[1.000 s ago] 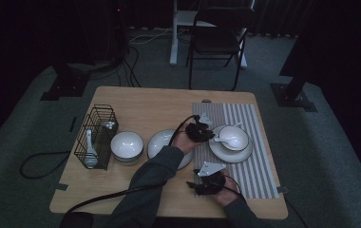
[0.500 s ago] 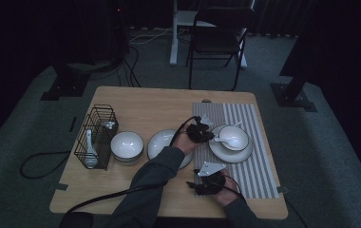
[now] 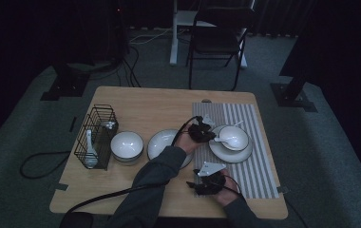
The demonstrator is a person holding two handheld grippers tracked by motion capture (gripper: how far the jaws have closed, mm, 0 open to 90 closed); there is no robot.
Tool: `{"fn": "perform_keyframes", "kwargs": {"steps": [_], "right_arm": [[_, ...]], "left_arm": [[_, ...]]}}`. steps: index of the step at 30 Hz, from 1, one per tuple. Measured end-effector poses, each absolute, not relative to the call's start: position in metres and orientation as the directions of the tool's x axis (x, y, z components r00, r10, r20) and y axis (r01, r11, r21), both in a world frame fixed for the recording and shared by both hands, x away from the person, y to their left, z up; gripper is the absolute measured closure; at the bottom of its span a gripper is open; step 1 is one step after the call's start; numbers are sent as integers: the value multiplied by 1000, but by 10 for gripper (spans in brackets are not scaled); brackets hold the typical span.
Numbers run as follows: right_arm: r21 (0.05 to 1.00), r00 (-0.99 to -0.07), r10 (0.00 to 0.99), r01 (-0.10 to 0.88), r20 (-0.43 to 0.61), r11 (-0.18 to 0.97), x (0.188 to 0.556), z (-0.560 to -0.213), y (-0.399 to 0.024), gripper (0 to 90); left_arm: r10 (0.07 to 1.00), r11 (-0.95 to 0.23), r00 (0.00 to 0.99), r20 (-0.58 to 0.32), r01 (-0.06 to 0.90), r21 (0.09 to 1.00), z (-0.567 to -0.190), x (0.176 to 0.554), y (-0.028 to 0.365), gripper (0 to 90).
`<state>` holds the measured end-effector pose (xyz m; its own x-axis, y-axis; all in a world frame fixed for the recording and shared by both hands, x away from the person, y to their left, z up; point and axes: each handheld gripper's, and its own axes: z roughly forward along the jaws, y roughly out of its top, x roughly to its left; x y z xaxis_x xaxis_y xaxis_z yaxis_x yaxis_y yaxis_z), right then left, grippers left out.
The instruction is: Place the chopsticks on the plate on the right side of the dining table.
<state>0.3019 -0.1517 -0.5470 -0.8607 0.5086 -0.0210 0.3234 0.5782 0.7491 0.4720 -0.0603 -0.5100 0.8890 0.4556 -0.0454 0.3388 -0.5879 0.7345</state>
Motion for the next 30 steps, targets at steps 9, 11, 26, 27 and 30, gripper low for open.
{"fn": "perform_keyframes", "kwargs": {"steps": [9, 11, 26, 27, 30], "right_arm": [[749, -861, 508, 322, -22, 579, 302, -547, -152, 426], [749, -861, 508, 322, -22, 579, 302, -547, -152, 426], [749, -861, 508, 323, -21, 578, 302, -547, -152, 426], [749, -861, 508, 323, -21, 578, 302, -547, -152, 426], [749, -861, 508, 323, -21, 578, 302, -547, -152, 426]], "left_arm": [[463, -576, 886, -41, 335, 746, -505, 468, -55, 806], [467, -563, 883, -43, 334, 756, -502, 467, -52, 789], [479, -544, 878, -19, 314, 779, -484, 457, -24, 746], [479, -546, 878, -15, 311, 778, -483, 456, -22, 745], [480, -545, 877, -8, 305, 781, -480, 453, -17, 740]]}}
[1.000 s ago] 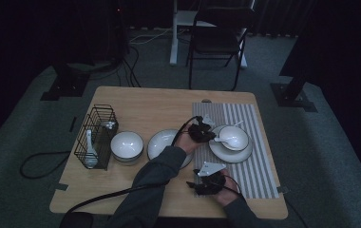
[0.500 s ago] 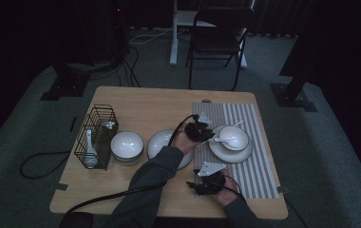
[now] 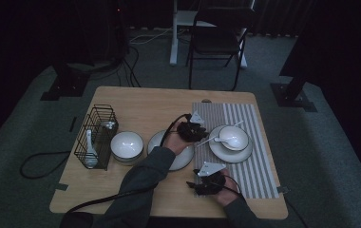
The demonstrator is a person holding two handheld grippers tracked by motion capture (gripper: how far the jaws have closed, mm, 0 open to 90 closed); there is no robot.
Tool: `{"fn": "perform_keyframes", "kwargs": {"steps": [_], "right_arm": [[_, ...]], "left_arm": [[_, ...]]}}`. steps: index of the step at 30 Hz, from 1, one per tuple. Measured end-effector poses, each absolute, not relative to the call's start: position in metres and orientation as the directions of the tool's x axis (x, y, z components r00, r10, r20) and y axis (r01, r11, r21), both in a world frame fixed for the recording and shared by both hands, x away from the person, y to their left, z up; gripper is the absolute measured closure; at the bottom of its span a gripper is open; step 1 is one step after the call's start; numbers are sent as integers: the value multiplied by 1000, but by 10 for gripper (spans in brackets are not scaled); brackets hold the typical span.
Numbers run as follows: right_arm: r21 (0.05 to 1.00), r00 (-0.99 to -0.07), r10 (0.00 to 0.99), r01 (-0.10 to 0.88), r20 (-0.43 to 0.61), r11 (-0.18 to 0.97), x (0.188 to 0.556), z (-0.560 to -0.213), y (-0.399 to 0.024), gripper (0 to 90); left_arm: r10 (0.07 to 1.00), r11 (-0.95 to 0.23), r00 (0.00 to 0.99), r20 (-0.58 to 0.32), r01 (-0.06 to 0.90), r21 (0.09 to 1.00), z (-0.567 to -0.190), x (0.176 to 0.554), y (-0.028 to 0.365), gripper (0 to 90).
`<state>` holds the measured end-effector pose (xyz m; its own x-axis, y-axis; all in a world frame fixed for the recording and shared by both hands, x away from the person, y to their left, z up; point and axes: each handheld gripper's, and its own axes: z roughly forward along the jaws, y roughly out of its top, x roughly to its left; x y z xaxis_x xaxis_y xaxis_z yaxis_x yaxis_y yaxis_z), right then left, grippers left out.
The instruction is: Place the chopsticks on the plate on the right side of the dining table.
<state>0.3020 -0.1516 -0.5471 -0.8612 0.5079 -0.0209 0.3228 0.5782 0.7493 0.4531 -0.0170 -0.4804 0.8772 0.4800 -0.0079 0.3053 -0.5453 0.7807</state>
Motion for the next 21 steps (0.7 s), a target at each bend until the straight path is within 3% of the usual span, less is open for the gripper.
{"fn": "perform_keyframes", "kwargs": {"steps": [21], "right_arm": [[750, -862, 507, 322, -20, 578, 302, -547, -152, 425]], "left_arm": [[475, -537, 879, 42, 252, 805, -447, 430, 10, 675]]}}
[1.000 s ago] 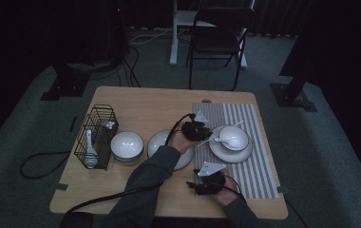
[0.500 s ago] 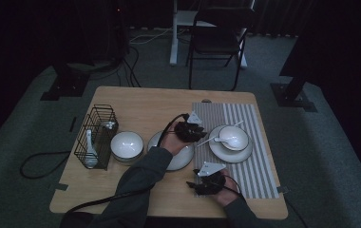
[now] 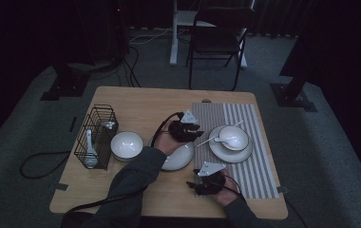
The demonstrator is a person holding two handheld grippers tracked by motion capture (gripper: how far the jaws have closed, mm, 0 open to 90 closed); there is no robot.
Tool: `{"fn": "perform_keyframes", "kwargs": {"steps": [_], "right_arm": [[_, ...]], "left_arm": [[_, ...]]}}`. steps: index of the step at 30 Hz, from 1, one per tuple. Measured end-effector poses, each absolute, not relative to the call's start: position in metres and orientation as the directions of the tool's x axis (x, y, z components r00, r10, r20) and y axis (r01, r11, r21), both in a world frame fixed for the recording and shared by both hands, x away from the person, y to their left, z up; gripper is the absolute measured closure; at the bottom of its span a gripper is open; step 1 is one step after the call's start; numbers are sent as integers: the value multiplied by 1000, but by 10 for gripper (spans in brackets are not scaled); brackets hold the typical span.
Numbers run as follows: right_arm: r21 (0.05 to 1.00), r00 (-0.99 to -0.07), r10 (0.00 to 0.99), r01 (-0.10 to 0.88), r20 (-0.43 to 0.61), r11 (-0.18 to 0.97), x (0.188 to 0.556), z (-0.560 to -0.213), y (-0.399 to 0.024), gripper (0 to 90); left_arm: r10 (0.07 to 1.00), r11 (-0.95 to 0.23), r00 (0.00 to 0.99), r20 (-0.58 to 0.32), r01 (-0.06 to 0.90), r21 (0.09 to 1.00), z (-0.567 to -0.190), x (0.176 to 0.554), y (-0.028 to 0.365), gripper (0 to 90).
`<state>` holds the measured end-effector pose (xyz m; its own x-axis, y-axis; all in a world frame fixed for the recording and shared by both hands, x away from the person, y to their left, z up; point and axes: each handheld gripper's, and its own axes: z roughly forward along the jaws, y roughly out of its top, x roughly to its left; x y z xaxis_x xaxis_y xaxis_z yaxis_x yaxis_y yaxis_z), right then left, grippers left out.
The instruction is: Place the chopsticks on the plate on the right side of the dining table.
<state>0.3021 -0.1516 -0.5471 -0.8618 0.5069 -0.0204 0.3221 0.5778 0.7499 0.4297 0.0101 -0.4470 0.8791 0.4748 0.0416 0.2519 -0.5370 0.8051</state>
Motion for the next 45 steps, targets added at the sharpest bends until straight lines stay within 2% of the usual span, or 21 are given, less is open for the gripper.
{"fn": "perform_keyframes", "kwargs": {"steps": [12, 45], "right_arm": [[750, -862, 507, 322, -21, 578, 302, -547, -152, 426], [750, -862, 507, 322, -21, 578, 302, -547, -152, 425]], "left_arm": [[457, -525, 888, 51, 223, 821, -433, 418, 21, 652], [536, -465, 842, 62, 234, 854, -412, 405, 74, 602]]}}
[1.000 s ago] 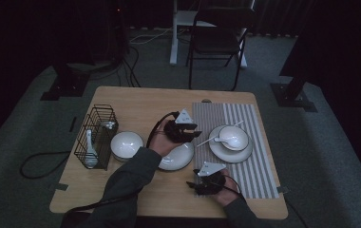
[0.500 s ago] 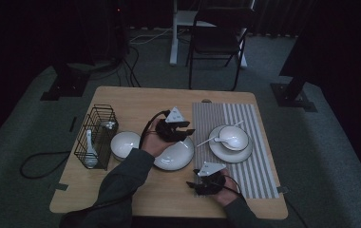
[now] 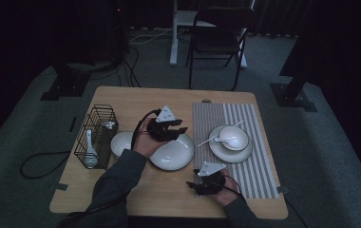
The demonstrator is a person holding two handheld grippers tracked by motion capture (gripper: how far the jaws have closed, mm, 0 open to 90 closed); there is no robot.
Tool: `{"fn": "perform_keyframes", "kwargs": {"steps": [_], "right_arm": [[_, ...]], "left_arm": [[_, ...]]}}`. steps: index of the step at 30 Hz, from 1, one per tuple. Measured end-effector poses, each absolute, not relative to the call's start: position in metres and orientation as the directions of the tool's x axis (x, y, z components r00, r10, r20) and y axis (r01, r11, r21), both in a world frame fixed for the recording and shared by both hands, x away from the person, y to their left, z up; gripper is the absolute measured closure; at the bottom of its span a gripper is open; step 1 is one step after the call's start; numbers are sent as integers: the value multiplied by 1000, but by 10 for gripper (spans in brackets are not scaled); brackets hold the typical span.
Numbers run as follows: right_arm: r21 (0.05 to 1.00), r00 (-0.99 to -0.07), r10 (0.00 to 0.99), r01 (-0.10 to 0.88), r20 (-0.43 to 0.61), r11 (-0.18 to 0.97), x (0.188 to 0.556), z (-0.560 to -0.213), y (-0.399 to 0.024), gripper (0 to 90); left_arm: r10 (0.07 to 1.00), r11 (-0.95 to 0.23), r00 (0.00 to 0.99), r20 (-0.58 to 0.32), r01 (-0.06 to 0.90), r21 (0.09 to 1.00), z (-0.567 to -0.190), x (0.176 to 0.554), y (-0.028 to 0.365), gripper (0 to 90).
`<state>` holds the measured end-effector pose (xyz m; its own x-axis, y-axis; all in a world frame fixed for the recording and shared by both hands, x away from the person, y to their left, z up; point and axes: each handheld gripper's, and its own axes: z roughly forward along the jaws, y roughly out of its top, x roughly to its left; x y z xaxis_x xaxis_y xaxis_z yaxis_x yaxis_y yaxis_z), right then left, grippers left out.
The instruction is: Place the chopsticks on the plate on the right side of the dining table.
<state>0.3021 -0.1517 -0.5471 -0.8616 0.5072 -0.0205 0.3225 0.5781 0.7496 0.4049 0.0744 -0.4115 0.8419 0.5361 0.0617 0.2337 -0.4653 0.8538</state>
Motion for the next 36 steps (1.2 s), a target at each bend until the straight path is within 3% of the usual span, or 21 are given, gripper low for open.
{"fn": "perform_keyframes", "kwargs": {"steps": [36], "right_arm": [[750, -862, 507, 322, -21, 578, 302, -547, -152, 425]], "left_arm": [[586, -460, 805, 89, 241, 854, -396, 396, 114, 596]]}}
